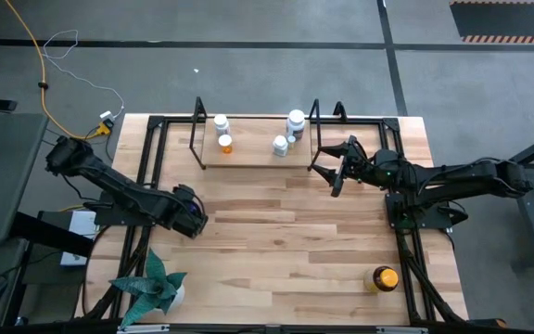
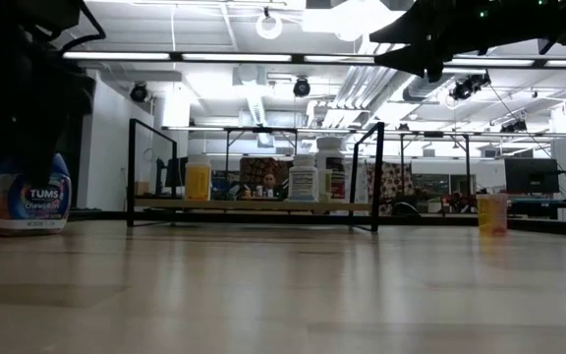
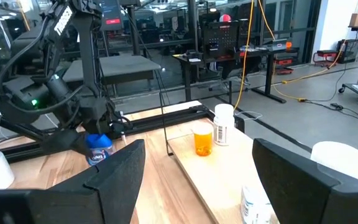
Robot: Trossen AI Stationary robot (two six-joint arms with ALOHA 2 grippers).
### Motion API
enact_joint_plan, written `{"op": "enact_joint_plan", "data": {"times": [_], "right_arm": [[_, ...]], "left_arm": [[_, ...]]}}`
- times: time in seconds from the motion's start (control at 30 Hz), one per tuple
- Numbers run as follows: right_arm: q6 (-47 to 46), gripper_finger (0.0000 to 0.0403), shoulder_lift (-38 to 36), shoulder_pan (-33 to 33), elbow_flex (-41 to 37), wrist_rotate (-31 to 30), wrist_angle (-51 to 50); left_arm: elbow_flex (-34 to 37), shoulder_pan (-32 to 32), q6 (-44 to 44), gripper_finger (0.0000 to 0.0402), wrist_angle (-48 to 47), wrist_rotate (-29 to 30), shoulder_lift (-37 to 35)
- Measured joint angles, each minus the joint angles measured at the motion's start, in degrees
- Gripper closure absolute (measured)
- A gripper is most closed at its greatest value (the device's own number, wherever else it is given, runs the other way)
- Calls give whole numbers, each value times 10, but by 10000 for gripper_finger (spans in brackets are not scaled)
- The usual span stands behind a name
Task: Pick and place medicine bottles onto shelf by color
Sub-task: Put the blue pill bottle on the shelf
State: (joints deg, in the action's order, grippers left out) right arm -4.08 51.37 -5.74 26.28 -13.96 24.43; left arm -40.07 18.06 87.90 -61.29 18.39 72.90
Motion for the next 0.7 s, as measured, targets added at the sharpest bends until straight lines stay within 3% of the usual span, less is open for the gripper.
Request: {"op": "enact_joint_plan", "data": {"times": [0.4, 0.7], "right_arm": [[0, 114, 0, 0, 0, 0, -2], [0, 114, 0, 0, 0, 0, 0]], "left_arm": [[0, 0, -24, 144, 28, 16, 66], [-13, 0, -64, 233, 66, 16, 71]]}}
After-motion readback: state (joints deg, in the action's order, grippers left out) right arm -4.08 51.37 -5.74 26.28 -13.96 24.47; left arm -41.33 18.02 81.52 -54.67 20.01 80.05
